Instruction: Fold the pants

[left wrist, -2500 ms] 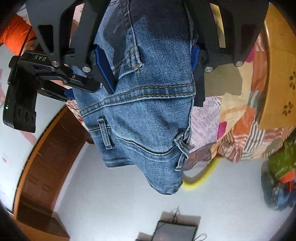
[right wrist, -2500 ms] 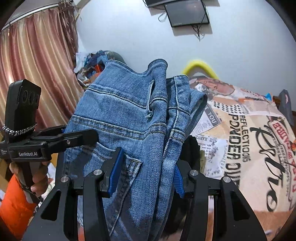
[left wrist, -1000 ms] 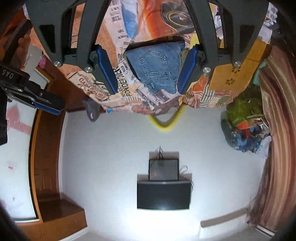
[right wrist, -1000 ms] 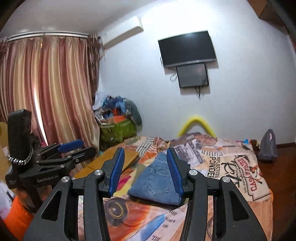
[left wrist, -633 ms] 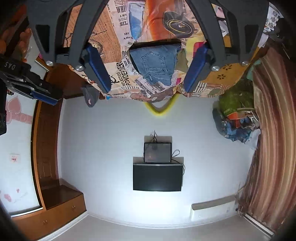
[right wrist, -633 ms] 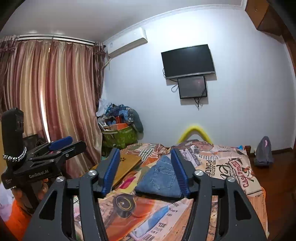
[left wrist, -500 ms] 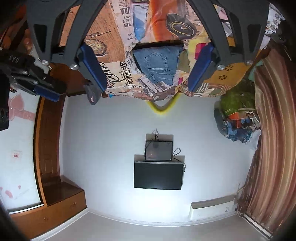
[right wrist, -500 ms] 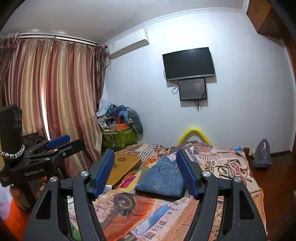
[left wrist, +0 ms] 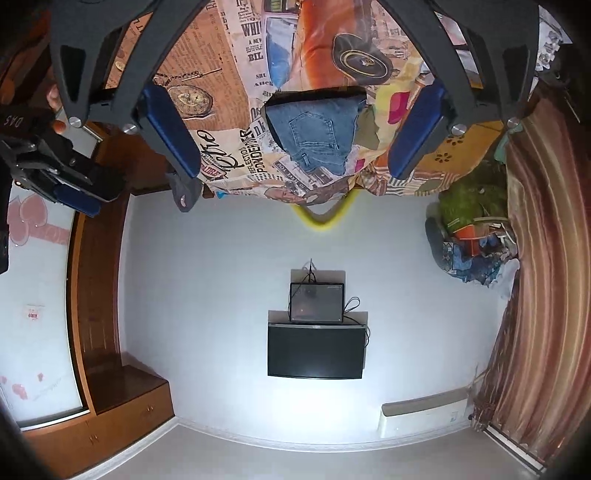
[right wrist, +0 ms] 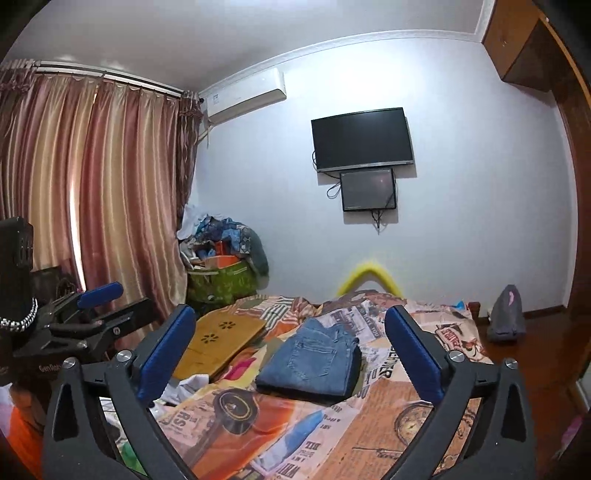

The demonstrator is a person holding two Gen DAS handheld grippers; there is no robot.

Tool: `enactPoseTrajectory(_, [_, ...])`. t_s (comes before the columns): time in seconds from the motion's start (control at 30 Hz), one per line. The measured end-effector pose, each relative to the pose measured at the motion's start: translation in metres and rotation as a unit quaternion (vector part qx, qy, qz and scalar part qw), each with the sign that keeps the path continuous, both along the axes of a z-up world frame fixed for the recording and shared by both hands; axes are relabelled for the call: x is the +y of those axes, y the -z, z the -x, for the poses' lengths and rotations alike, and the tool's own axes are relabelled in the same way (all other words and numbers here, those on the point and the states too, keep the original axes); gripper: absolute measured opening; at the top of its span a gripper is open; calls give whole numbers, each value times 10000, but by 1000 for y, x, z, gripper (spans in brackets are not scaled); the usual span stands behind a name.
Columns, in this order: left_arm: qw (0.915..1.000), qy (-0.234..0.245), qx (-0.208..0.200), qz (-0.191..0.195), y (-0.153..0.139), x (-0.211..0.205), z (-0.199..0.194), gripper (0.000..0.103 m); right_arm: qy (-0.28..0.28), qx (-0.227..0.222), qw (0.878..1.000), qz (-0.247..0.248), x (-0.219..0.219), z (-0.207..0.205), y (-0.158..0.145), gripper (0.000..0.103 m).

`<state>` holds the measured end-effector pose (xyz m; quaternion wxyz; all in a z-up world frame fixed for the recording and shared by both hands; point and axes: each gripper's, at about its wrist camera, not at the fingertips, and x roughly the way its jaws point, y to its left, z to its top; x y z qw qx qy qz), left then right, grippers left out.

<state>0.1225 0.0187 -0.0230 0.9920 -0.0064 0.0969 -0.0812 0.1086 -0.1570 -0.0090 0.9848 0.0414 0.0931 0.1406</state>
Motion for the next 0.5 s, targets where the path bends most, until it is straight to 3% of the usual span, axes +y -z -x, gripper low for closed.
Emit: enactPoseTrajectory(0.5, [9999,1,85,83,7,2,-1,103,1,148,9999,66,1,2,8,102])
